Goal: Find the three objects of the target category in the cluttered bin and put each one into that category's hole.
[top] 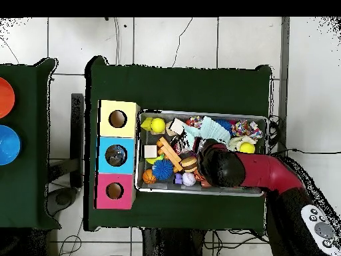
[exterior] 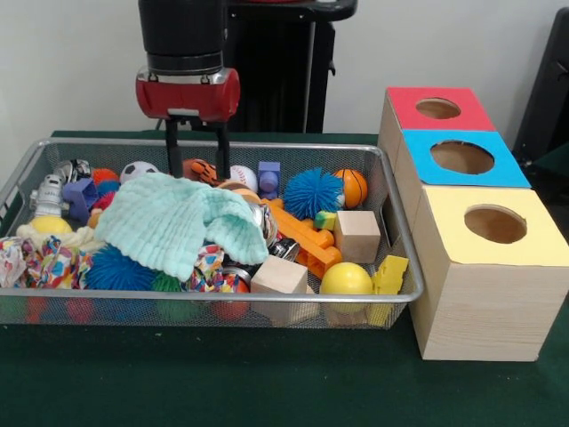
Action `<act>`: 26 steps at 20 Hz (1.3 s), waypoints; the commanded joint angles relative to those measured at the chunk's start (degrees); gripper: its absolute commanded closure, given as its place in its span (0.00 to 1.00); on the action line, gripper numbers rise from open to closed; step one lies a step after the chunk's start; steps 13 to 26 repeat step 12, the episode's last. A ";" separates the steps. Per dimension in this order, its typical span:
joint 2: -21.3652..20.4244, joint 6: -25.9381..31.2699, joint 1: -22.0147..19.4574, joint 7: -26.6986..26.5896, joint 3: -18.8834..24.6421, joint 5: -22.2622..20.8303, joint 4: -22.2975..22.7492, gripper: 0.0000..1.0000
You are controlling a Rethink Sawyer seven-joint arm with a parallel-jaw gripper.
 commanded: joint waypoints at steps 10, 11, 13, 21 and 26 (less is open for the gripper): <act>1.64 4.09 -2.02 -9.97 7.08 -6.84 -3.17 0.00; 1.73 4.21 -2.14 -9.87 7.20 -6.91 -3.25 0.00; 1.91 4.35 -2.33 -9.78 7.33 -6.94 -3.38 0.00; 1.91 4.35 -2.33 -9.78 7.33 -6.94 -3.38 0.00; 1.91 4.35 -2.33 -9.78 7.33 -6.94 -3.38 0.00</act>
